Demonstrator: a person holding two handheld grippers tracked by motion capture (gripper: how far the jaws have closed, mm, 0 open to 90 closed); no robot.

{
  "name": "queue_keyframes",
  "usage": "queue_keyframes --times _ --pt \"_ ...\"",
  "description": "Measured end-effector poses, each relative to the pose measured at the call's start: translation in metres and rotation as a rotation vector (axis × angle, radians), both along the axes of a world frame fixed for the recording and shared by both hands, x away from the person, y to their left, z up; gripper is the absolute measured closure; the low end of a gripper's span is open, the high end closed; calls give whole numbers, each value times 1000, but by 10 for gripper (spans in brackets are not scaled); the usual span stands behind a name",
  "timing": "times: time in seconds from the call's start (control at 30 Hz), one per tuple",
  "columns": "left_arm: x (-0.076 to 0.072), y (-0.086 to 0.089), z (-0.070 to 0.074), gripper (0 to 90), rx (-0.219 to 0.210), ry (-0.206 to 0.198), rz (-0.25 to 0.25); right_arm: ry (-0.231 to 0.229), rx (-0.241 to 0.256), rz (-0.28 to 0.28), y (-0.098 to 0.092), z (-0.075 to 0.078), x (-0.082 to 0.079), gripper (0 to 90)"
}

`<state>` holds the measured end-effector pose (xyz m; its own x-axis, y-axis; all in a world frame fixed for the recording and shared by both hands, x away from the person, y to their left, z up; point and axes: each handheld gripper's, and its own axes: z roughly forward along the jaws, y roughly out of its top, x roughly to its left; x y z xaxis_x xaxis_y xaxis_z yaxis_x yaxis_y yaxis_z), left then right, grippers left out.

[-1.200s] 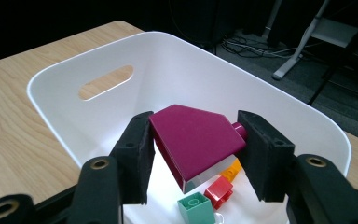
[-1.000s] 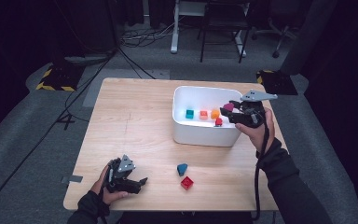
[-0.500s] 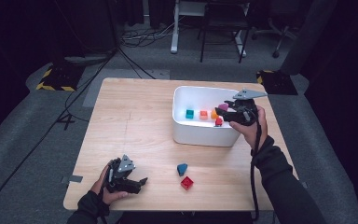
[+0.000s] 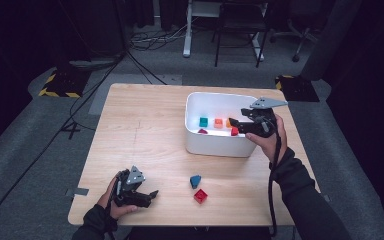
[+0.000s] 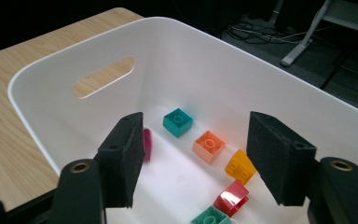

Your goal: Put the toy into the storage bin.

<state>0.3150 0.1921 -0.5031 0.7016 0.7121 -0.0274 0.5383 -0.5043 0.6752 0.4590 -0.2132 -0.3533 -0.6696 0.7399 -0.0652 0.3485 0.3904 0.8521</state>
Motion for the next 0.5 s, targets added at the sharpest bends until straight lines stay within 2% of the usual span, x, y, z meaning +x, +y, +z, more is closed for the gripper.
queue_keyframes --times 0.4,0.5 --pt "0 0 0 115 0 0 0 -53 47 55 -3 13 -29 322" --pt "0 0 0 115 0 0 0 -65 34 83 -4 12 -37 314"
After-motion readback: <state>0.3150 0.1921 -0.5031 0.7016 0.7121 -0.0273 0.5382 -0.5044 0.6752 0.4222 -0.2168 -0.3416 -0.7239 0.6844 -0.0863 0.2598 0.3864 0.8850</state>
